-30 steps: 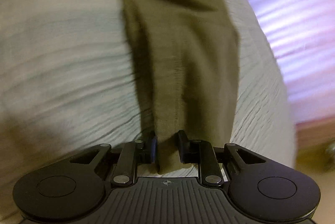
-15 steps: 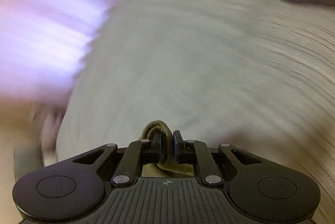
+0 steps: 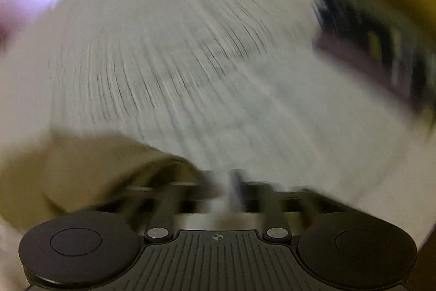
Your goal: Fold clothes
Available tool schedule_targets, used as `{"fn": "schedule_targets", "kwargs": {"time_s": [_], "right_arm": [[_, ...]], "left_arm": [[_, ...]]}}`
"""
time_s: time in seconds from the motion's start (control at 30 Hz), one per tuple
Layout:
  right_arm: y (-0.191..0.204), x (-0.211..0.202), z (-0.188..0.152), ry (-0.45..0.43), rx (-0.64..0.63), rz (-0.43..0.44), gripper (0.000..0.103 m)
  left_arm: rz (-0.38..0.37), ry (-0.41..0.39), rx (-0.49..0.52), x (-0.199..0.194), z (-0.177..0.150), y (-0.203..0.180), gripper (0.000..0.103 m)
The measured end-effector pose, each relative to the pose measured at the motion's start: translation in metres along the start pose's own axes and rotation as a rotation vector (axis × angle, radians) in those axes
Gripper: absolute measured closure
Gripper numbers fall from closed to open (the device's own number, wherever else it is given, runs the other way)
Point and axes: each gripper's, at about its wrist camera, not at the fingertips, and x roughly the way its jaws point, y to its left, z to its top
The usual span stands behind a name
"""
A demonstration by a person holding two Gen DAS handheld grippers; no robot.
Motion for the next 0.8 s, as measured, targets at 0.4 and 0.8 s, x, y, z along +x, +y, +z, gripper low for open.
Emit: {"fn": "schedule_targets", "kwargs": {"time_s": [0.4,0.8], "right_arm": [[0.12,0.035,-0.111,-0.497,-1.438,-0.186,0.016],[0.133,0.04,-0.063,-0.547,-1.466,0.042,0.096]], "left_arm": [[-0.032,-0.032,-0.11,0.017,0.015,0.022,0.042],[0.028,-0.053,-0.231,0.083,0.08,0.044,0.1]]}}
